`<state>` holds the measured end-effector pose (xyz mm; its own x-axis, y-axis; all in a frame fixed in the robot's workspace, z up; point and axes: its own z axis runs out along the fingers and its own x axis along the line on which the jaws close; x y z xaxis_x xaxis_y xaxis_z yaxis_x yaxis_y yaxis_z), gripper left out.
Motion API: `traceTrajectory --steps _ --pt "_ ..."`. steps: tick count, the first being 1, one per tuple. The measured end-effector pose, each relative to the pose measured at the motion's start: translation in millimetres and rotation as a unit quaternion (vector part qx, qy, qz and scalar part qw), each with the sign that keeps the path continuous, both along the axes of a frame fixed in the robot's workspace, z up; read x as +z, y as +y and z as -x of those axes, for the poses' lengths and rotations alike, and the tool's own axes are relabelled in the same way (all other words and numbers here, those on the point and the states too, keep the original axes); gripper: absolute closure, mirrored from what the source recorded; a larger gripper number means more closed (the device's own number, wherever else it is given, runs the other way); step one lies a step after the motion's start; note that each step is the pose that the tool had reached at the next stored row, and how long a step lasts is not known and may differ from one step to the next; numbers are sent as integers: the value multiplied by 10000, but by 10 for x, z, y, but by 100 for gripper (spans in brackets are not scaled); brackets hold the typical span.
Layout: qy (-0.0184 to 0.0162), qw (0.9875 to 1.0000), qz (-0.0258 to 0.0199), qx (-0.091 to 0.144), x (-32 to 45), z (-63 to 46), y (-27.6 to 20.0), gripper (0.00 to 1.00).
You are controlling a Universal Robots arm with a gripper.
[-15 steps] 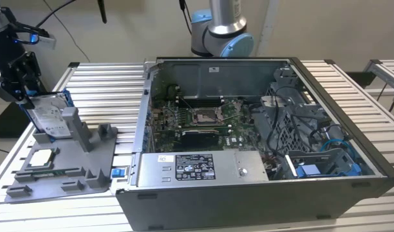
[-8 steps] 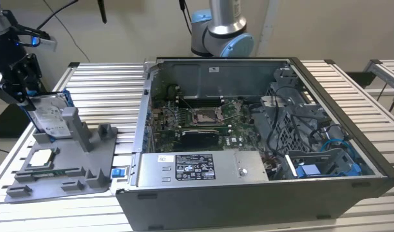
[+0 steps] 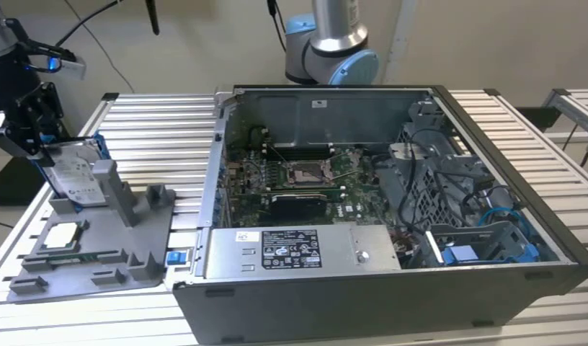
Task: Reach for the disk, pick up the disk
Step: 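Pick up the disk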
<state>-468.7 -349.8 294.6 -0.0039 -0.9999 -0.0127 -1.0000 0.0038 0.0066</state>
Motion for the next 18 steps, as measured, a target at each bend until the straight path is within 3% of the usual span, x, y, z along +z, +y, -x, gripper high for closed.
traceTrajectory --steps 9,18 --pt "-1 10000 -1 0 -20 0 0 0" --pt "-4 10000 -12 71 -131 1 1 0"
